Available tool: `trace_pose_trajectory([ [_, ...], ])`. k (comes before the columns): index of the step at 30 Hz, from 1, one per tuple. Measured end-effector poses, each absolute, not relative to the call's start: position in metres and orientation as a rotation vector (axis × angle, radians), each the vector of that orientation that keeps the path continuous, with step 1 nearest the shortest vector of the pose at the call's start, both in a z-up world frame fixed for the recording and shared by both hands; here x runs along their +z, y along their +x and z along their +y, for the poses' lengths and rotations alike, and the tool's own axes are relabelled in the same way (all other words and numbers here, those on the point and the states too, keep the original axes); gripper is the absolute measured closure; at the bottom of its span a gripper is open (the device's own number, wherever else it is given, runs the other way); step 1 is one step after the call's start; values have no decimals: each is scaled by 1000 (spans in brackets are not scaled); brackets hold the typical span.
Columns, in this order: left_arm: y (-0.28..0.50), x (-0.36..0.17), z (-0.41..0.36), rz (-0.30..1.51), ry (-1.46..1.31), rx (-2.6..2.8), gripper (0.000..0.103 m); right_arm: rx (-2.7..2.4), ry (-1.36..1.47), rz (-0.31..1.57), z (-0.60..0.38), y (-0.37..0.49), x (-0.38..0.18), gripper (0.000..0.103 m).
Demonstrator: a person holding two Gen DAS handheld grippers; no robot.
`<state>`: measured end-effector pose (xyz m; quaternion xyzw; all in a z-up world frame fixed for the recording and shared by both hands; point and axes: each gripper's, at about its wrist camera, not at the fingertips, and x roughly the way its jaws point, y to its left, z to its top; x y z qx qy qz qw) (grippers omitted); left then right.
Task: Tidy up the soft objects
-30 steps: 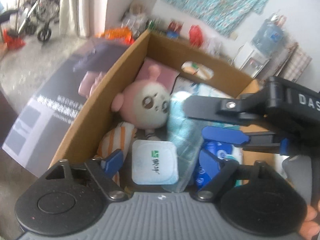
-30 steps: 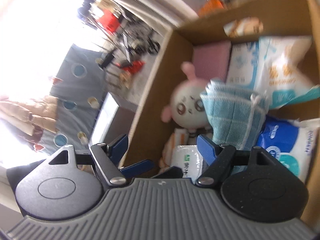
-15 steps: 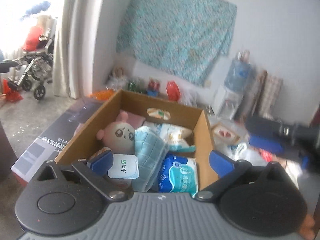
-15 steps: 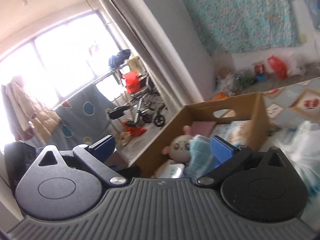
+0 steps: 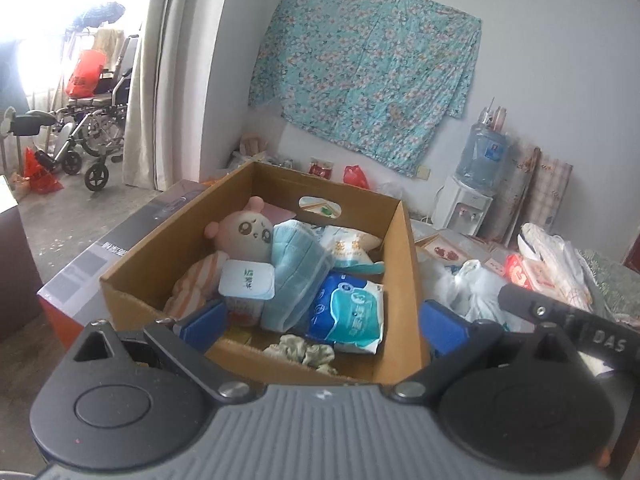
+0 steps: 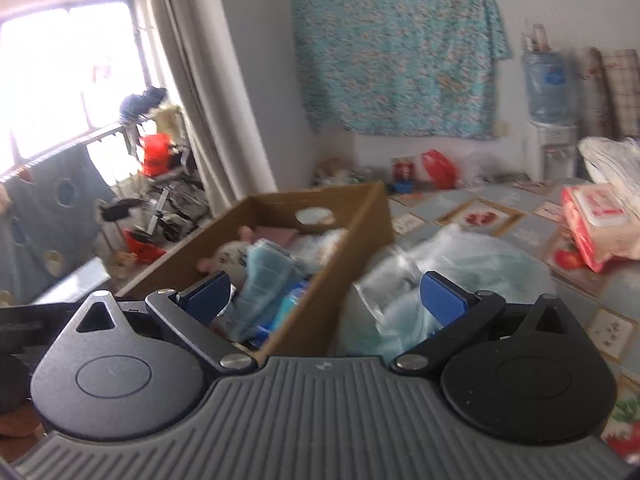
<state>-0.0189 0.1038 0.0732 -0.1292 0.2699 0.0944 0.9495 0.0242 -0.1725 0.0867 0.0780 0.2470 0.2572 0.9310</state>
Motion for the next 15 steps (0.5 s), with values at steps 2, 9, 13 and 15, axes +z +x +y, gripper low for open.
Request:
trace_pose_trajectory([
  [2, -25, 72, 103, 548, -252, 206, 0, 508, 151, 525, -171, 22, 83, 1],
  [9, -35, 71, 103, 560, -207, 300, 0, 366, 28, 445, -158, 2, 96, 1],
  [13, -36, 74, 97, 574, -134, 336, 0, 332, -29, 421, -151, -8, 102, 1],
  [15, -36, 76, 94, 581, -105, 347, 0, 325, -42, 421, -148, -11, 104, 1],
])
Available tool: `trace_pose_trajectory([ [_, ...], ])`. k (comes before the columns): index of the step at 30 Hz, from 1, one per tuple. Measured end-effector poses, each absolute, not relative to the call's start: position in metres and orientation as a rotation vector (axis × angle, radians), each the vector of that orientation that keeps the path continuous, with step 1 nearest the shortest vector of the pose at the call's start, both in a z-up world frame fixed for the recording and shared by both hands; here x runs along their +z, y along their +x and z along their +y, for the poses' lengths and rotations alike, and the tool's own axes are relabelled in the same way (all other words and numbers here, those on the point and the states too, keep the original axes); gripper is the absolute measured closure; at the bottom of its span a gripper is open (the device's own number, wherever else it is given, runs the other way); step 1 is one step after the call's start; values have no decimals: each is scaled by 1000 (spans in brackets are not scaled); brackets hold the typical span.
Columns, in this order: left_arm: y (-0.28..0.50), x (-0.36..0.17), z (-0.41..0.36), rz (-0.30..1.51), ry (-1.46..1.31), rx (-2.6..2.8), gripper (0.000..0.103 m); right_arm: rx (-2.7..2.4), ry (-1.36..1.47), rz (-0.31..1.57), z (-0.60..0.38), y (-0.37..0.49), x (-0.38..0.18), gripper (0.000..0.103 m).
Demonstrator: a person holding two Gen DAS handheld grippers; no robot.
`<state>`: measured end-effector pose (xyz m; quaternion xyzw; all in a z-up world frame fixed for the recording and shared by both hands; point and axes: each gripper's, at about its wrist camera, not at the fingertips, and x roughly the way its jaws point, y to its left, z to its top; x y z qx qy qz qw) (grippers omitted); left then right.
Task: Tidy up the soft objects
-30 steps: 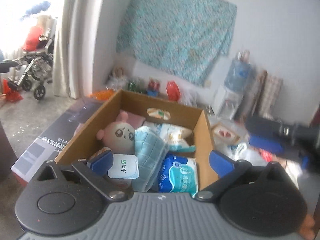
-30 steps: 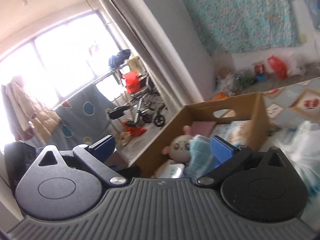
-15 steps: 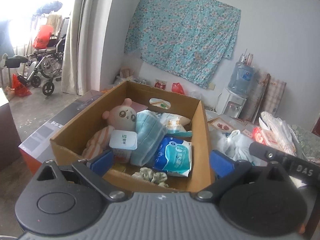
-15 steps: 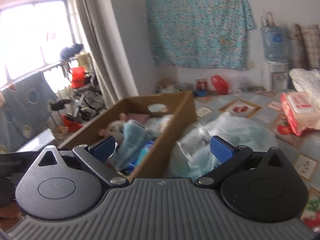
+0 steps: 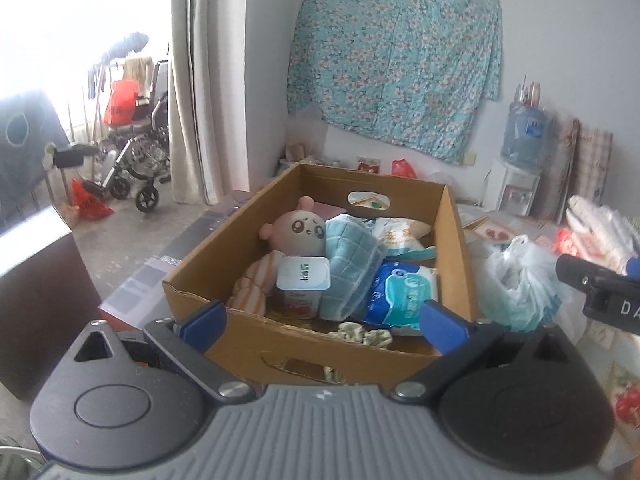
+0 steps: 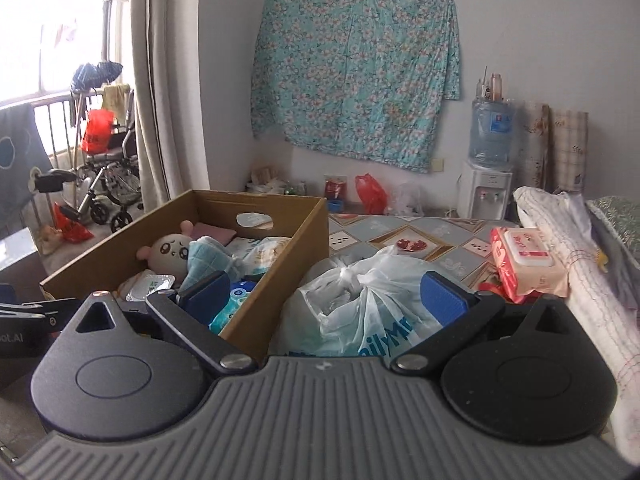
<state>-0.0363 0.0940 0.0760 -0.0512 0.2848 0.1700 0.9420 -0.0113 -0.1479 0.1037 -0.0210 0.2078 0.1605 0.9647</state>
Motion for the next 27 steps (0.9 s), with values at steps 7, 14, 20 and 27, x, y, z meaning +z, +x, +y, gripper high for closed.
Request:
trace_pose_trajectory([
  [7, -37, 74, 98, 550, -106, 324, 0, 297, -73, 405, -147, -21, 103, 1],
  [14, -41, 63, 107, 541, -186, 282, 0, 316, 72, 513, -164, -19, 83, 1],
  [20, -41, 59, 101, 546, -135, 328, 0, 334, 114, 582, -169, -14, 67, 1],
  [27, -36, 54, 100, 624, -97, 367, 0, 380, 92, 594, -162, -14, 68, 1],
])
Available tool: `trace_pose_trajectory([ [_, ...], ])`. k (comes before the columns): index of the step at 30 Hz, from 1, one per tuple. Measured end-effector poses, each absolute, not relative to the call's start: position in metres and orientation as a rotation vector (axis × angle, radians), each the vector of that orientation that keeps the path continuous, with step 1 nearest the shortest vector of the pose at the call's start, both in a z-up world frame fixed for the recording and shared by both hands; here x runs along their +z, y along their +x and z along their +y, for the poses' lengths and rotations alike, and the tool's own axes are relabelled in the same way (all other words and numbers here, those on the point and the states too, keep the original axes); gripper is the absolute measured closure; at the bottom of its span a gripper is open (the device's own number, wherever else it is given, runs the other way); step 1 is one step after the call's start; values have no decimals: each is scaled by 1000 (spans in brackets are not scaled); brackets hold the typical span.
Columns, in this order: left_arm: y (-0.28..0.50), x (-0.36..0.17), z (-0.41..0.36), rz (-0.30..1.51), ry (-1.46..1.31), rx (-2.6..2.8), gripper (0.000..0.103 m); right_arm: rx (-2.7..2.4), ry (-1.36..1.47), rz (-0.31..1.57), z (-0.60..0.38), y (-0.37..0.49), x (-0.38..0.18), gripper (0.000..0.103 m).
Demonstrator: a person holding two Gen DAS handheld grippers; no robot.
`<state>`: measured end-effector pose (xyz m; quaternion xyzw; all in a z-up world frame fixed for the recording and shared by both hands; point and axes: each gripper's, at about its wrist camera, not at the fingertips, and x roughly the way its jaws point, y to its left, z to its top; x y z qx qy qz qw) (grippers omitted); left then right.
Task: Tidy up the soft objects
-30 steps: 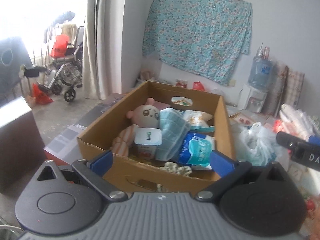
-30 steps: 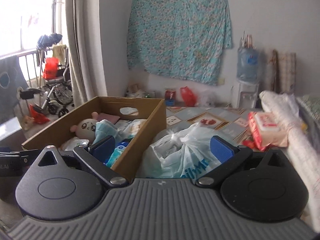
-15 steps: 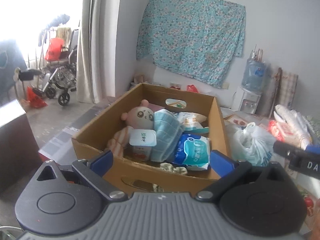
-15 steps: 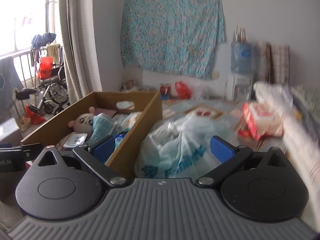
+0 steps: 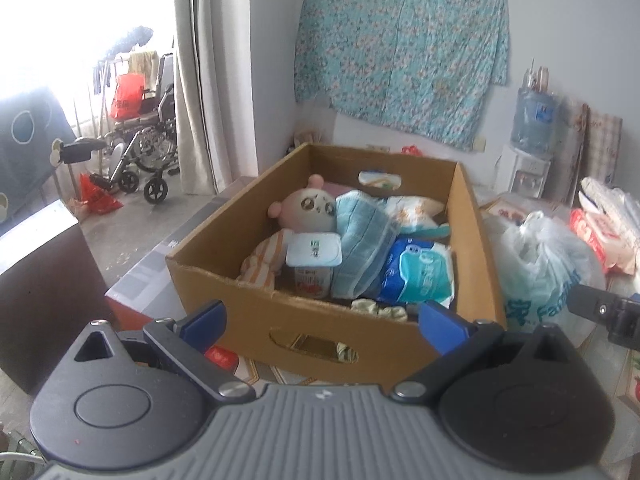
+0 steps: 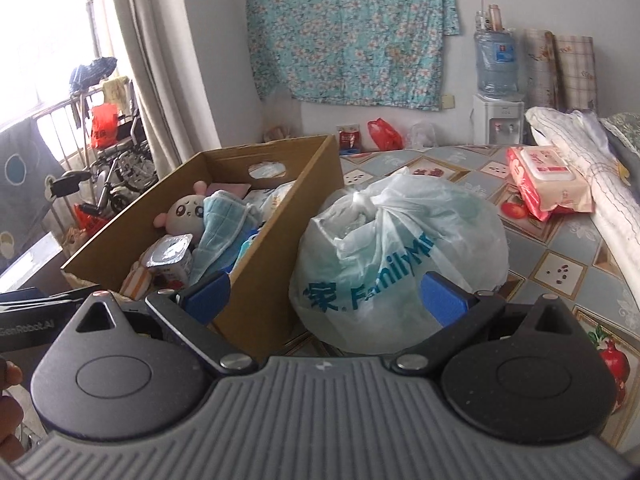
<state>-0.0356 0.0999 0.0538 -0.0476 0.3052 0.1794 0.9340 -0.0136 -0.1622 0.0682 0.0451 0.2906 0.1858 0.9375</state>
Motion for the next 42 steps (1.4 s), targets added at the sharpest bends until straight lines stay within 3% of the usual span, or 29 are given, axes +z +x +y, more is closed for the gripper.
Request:
trace_pose_trajectory([
  [42, -22, 32, 94, 740, -96, 359, 0, 434, -22, 712, -131, -2, 47, 1],
])
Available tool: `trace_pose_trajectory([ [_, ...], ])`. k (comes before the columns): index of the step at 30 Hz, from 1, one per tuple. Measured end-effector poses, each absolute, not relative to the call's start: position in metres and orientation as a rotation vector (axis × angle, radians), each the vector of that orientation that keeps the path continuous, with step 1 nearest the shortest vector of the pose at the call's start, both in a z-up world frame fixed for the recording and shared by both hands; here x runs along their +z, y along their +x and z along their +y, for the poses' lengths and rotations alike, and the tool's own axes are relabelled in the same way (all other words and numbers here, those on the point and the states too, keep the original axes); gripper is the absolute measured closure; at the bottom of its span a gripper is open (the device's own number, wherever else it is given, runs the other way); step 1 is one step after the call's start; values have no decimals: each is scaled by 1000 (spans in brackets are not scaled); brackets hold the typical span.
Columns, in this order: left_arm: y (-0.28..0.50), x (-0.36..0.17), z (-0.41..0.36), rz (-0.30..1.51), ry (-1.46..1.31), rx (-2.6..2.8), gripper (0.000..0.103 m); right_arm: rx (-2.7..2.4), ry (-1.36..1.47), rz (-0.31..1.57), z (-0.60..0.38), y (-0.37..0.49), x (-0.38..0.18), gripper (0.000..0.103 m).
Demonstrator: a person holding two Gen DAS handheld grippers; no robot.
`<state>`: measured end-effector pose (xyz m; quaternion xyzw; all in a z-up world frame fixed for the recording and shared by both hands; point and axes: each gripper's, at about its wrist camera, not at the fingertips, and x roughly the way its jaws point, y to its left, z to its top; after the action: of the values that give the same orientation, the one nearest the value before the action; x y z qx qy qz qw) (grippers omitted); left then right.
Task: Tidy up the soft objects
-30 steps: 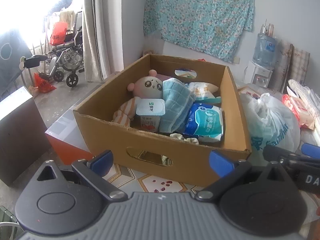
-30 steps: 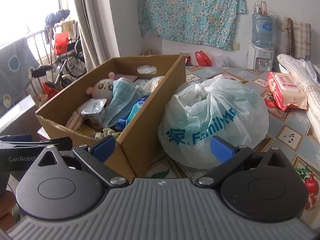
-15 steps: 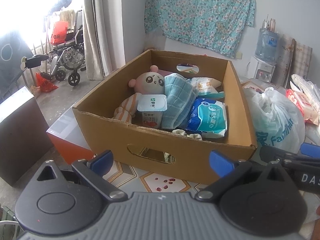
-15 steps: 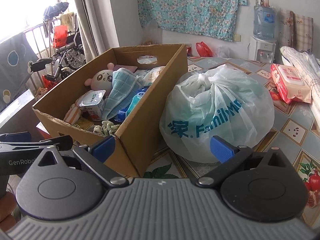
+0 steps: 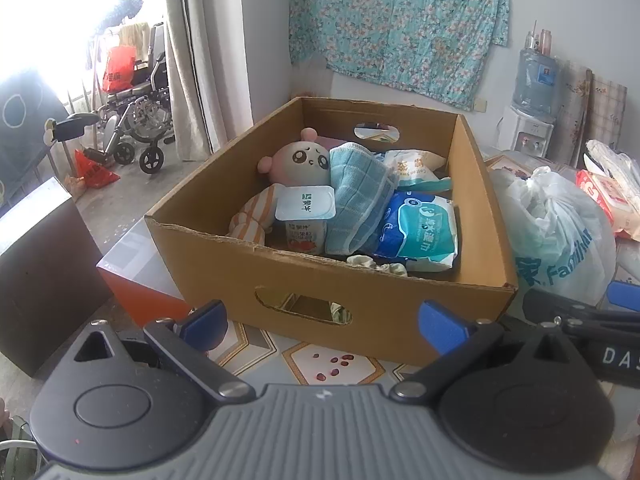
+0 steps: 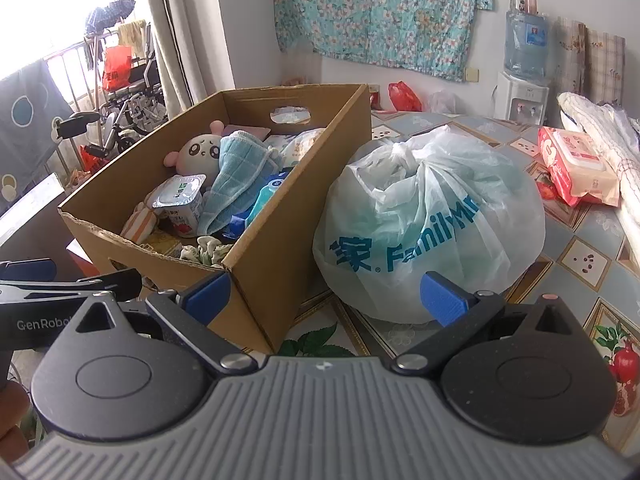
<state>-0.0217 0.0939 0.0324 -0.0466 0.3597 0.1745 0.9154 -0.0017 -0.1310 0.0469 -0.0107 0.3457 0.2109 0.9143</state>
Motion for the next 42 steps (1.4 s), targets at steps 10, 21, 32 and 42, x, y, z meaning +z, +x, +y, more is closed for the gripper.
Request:
trace_pose_trajectory([
  [10, -22, 32, 94, 743, -97, 359, 0, 434, -25, 715, -130, -1, 46, 1],
  [21, -25, 29, 98, 749, -101, 366, 0, 440, -35, 722, -128, 1, 43, 1],
  [32, -24, 27, 98, 757, -107, 370, 0, 441, -38, 728, -126, 4, 42, 1],
  [42, -22, 26, 95, 769, -109, 375, 0, 442, -41, 739, -126, 6, 40, 1],
])
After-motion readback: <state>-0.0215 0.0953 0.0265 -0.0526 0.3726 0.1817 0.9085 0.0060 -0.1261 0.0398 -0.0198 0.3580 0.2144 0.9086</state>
